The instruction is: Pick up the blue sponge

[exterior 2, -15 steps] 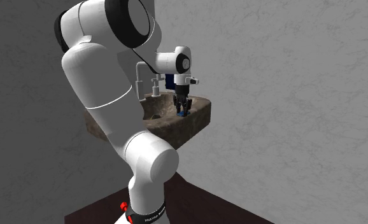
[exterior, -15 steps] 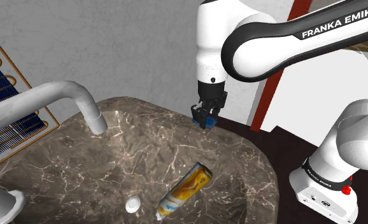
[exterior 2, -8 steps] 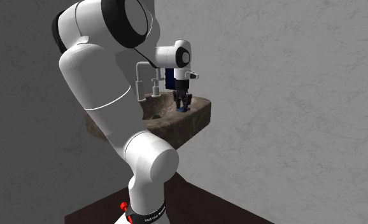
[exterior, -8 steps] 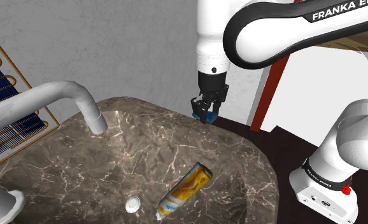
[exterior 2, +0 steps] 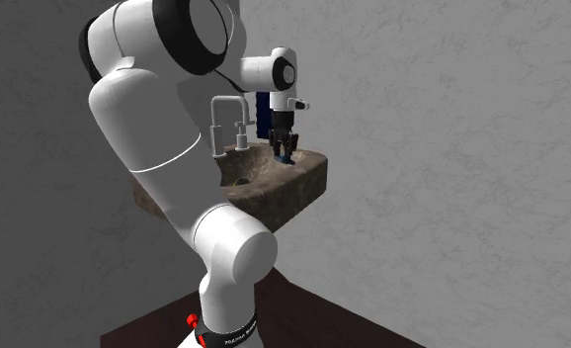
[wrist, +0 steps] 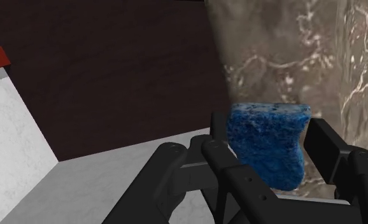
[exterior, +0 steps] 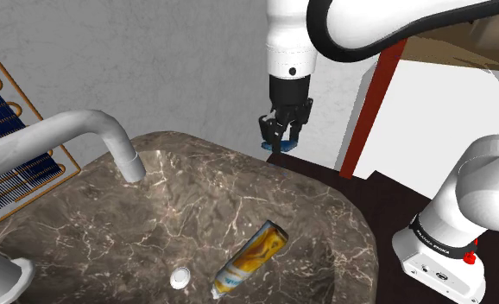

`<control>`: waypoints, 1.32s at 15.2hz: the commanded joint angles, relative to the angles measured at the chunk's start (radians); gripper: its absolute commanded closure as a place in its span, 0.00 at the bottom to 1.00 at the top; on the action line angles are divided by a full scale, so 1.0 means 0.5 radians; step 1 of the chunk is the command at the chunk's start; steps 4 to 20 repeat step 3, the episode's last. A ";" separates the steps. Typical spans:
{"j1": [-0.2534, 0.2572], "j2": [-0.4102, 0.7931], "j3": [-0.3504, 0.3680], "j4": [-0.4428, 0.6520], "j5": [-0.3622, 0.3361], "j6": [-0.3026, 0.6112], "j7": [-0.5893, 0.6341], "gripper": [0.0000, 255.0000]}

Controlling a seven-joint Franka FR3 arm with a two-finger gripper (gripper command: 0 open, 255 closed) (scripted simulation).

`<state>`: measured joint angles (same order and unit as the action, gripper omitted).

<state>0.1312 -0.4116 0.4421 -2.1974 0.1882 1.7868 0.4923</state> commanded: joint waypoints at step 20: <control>-0.002 -0.006 -0.008 0.059 -0.004 -0.065 0.002 1.00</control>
